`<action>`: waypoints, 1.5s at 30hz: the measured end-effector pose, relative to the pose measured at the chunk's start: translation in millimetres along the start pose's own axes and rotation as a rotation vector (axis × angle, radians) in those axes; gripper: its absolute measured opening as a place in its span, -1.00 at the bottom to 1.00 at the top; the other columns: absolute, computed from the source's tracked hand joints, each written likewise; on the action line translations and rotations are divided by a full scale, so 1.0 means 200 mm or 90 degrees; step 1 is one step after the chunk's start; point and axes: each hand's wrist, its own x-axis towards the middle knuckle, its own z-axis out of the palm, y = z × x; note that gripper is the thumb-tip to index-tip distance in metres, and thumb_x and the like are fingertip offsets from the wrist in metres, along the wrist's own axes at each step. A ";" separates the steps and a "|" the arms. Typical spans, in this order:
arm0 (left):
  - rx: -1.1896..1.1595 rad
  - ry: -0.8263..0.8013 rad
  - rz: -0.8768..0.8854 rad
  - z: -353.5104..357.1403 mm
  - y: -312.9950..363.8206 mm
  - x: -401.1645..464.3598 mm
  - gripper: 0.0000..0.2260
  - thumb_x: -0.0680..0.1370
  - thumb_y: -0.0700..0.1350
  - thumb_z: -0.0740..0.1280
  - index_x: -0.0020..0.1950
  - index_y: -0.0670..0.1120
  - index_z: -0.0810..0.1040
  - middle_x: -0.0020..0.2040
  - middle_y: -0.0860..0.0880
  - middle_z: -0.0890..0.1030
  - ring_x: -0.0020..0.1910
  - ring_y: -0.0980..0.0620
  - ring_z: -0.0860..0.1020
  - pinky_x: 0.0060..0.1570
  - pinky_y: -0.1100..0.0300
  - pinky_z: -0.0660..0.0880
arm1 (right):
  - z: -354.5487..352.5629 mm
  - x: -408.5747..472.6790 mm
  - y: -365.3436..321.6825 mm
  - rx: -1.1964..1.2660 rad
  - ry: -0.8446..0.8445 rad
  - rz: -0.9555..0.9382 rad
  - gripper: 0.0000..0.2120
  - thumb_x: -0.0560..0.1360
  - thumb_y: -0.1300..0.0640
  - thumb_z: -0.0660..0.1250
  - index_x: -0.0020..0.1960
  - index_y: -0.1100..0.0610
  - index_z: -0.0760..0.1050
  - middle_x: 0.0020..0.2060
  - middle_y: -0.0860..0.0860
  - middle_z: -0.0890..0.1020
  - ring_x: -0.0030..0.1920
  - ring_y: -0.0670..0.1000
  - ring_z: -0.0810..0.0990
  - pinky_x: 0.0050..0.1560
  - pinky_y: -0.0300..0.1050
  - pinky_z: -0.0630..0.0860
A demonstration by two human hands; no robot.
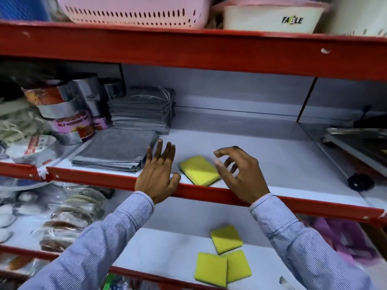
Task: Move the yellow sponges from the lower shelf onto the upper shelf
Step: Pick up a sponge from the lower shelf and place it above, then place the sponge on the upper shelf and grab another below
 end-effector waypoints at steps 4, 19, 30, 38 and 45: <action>-0.008 -0.039 -0.008 0.07 0.01 -0.04 -0.22 0.43 0.15 -0.04 0.60 -0.18 0.09 0.64 -0.11 0.09 0.64 -0.14 -0.14 0.62 -0.17 -0.19 | 0.06 -0.38 0.12 -0.023 -0.034 -0.280 -0.91 0.50 0.18 0.35 -0.01 0.04 0.56 -0.17 -0.01 0.67 -0.19 0.01 0.62 -0.15 -0.17 0.55; -0.008 -0.052 -0.030 0.02 0.02 0.00 -0.24 0.43 0.16 -0.04 0.57 -0.18 0.20 0.60 -0.15 0.22 0.65 -0.12 -0.04 0.63 -0.15 -0.12 | 0.63 -1.02 0.39 -0.315 -0.910 0.128 -0.15 0.37 -0.27 0.44 0.50 0.07 0.20 0.36 0.17 0.47 0.39 0.21 0.37 0.38 0.17 0.33; -0.002 -0.058 -0.043 0.03 0.02 -0.02 -0.23 0.43 0.20 -0.06 0.58 -0.16 0.18 0.61 -0.14 0.21 0.65 -0.11 -0.04 0.63 -0.14 -0.12 | 0.30 -0.67 0.15 -0.158 -0.539 0.084 -0.50 0.41 -0.24 0.36 0.29 -0.09 0.43 0.21 -0.11 0.57 0.19 0.01 0.58 0.15 -0.09 0.50; -0.011 -0.060 -0.039 0.05 0.01 -0.02 -0.18 0.40 0.23 -0.07 0.58 -0.17 0.18 0.61 -0.15 0.21 0.65 -0.13 -0.04 0.63 -0.16 -0.10 | -0.14 -0.16 -0.05 0.067 -0.013 0.132 -0.41 0.41 -0.16 0.48 0.37 -0.18 0.34 0.03 -0.27 0.57 -0.14 -0.19 0.61 -0.13 -0.43 0.51; -0.017 -0.077 -0.037 0.03 0.02 -0.01 -0.21 0.40 0.23 -0.11 0.60 -0.05 0.13 0.63 -0.09 0.17 0.65 -0.09 -0.07 0.63 -0.14 -0.13 | -0.07 0.11 0.24 -0.094 -0.152 0.537 -0.29 0.53 -0.04 0.39 0.54 0.16 0.17 0.40 0.24 0.46 0.40 0.25 0.43 0.41 0.07 0.38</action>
